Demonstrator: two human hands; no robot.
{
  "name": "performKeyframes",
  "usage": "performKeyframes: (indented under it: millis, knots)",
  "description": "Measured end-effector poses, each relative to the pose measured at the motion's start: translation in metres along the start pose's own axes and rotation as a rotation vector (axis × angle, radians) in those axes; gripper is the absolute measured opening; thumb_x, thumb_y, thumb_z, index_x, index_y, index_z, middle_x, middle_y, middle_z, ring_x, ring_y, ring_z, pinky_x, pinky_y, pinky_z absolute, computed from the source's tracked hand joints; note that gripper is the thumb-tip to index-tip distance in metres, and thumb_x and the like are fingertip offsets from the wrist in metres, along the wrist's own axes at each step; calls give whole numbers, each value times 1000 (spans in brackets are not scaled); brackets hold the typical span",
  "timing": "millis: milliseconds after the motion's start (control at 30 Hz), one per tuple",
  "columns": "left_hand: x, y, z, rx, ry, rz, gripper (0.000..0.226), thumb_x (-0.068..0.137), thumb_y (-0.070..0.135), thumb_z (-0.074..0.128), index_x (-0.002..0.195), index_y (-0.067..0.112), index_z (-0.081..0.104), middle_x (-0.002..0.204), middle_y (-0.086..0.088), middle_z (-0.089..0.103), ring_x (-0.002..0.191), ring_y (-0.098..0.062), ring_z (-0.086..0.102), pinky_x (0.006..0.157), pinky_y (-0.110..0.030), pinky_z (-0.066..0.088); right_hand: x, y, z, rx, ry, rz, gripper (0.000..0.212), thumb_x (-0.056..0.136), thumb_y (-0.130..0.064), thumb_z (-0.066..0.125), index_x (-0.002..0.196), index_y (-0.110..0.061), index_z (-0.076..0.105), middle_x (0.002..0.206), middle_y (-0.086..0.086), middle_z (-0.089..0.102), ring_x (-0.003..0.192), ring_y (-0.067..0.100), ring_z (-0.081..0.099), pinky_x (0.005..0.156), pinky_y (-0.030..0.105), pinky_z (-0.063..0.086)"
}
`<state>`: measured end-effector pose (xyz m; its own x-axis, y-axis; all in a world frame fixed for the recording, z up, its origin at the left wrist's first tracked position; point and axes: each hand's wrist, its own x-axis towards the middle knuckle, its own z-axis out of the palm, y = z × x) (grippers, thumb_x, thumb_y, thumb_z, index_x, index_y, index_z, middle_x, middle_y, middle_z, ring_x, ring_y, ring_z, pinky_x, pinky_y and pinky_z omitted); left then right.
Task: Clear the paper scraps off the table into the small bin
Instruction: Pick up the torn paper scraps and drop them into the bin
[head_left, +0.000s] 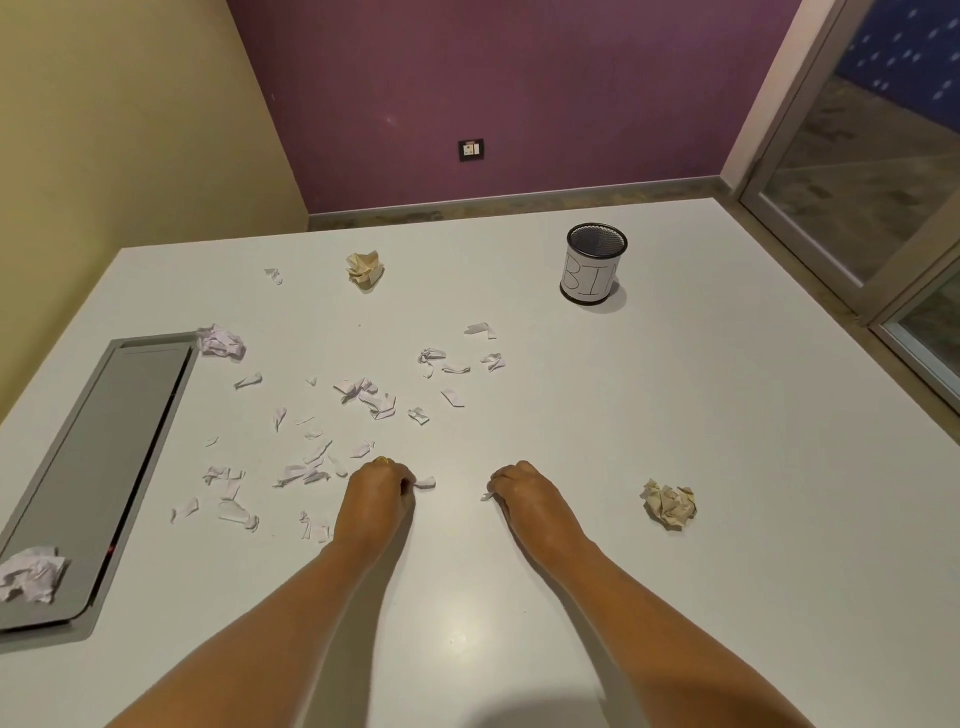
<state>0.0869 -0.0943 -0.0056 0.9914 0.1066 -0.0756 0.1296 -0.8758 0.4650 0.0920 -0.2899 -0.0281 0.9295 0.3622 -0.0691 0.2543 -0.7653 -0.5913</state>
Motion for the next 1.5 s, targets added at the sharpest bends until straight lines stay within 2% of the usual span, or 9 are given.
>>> performKeyframes:
  millis: [100,200,433,533,667,800,1033,1233,1500]
  knots:
    - [6,9,2,-48,1,-31,21,85,3,54,95,4,73,97,-16,72,88,-28,65,80,-31,48,8,6,-9,91,48,101,20,91,-1,48,99,2,67,109,16,64,104,23,56,88,20,39]
    - [16,19,3,-101,24,-49,17,81,1,58,89,3,74,90,-16,73,81,-28,65,71,-26,44,14,14,-19,141,172,166,23,86,7,49,94,2,71,104,13,70,101,21,61,87,13,38]
    - [50,47,9,-164,47,-43,16,79,1,61,87,4,74,88,-14,74,80,-27,66,70,-24,43,41,28,-45,299,307,229,21,87,12,48,92,7,68,92,11,68,71,7,63,60,-9,38]
    - [69,66,11,-194,51,-18,18,78,-1,58,87,2,74,89,-15,74,81,-27,66,75,-27,49,57,34,-62,337,339,234,23,86,13,47,91,6,68,87,5,64,62,-6,55,56,-7,41]
    - [104,100,4,-226,93,38,20,78,-2,56,86,2,74,88,-15,75,84,-26,67,73,-22,44,86,41,-93,307,386,225,26,86,13,45,88,2,69,92,6,65,58,0,57,50,-1,45]
    - [149,143,-8,-198,115,150,20,80,-2,55,88,0,73,91,-15,75,88,-27,67,81,-28,50,125,50,-130,242,508,199,27,83,12,48,85,0,72,96,12,72,74,22,65,60,2,41]
    - [227,210,-18,-88,118,267,25,83,-4,48,93,-3,71,101,-20,71,94,-34,64,87,-37,52,188,75,-188,193,629,272,26,86,4,51,100,-4,72,104,18,70,97,30,64,86,27,47]
    - [273,244,-13,-23,93,337,27,85,-4,44,97,-3,68,102,-22,68,96,-37,62,87,-43,52,228,99,-218,98,630,293,28,87,5,49,99,-4,72,110,14,70,102,28,63,93,29,48]
    - [303,266,5,-157,60,262,21,86,0,52,97,-2,70,100,-21,70,92,-33,64,83,-38,55,257,117,-220,48,622,297,28,87,7,51,107,-1,68,113,17,67,103,30,62,89,28,49]
